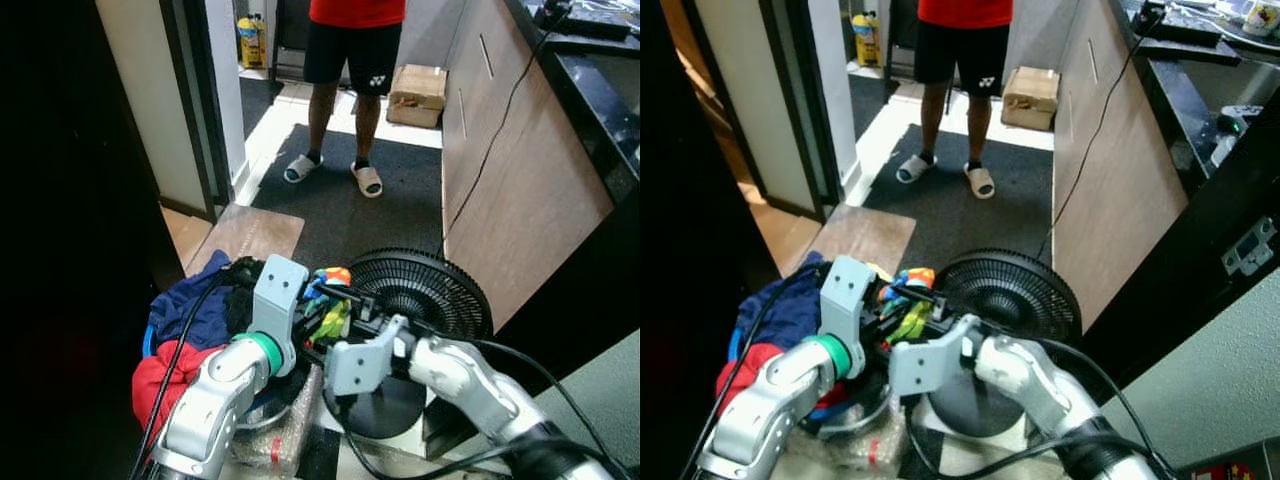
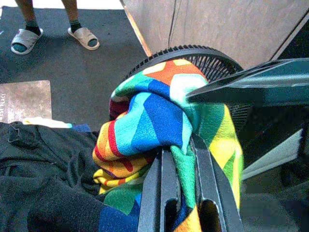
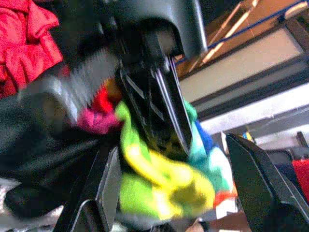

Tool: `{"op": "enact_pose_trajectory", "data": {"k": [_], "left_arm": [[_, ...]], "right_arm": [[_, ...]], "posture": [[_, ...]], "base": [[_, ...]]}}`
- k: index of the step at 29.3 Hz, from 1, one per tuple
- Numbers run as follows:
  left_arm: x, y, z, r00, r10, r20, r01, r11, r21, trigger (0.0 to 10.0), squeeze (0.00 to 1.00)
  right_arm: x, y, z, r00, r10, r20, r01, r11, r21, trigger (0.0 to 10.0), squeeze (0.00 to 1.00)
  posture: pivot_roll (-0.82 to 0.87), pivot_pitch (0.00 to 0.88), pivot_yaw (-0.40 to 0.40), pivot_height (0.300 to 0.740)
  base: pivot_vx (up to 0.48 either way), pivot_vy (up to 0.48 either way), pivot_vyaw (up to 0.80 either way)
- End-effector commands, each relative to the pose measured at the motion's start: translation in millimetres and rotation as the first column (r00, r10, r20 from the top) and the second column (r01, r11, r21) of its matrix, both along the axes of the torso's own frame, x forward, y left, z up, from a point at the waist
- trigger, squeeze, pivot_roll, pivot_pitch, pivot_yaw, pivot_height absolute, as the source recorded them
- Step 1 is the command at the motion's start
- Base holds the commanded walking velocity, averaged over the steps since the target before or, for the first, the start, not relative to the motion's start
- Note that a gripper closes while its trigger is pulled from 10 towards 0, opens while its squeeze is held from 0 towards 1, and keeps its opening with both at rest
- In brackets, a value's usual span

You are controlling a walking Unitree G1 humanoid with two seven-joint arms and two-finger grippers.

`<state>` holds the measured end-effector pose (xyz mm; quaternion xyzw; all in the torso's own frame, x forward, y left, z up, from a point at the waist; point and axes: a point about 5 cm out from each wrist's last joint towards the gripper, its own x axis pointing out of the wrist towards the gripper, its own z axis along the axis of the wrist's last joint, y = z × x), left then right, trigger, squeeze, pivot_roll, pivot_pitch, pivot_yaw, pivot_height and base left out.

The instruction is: Clothes washing

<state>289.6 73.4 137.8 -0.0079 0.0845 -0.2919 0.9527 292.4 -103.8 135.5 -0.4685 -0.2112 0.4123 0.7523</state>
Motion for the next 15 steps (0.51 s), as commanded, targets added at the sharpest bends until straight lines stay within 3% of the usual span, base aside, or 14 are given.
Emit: {"op": "enact_pose_trajectory", "data": {"k": [1,7,15], "left_arm": [[-2.0,-2.2,-5.3,1.000,-0.016,-0.022,0.016,1.000,0.002,10.0,0.00],[-1.0,-5.9,-4.5,0.999,-0.032,-0.021,0.032,0.999,0.002,10.0,0.00],[-0.2,-4.9,-3.2,0.999,-0.031,-0.020,0.031,1.000,0.002,10.0,0.00]], "right_arm": [[-1.6,-2.9,0.0,1.000,-0.011,-0.009,0.011,1.000,0.013,10.0,0.00],[-0.1,0.4,-4.1,0.999,-0.024,-0.045,0.026,0.999,0.042,10.0,0.00],[13.2,19.7,-4.1,0.995,-0.016,-0.094,0.025,0.996,0.090,10.0,0.00]], "posture": [[0.09,0.072,0.019,0.740],[0.08,0.072,0.031,0.740],[0.10,0.080,0.024,0.740]], "base": [[0.000,0.000,0.00],[0.000,0.000,0.00],[0.000,0.000,0.00]]}}
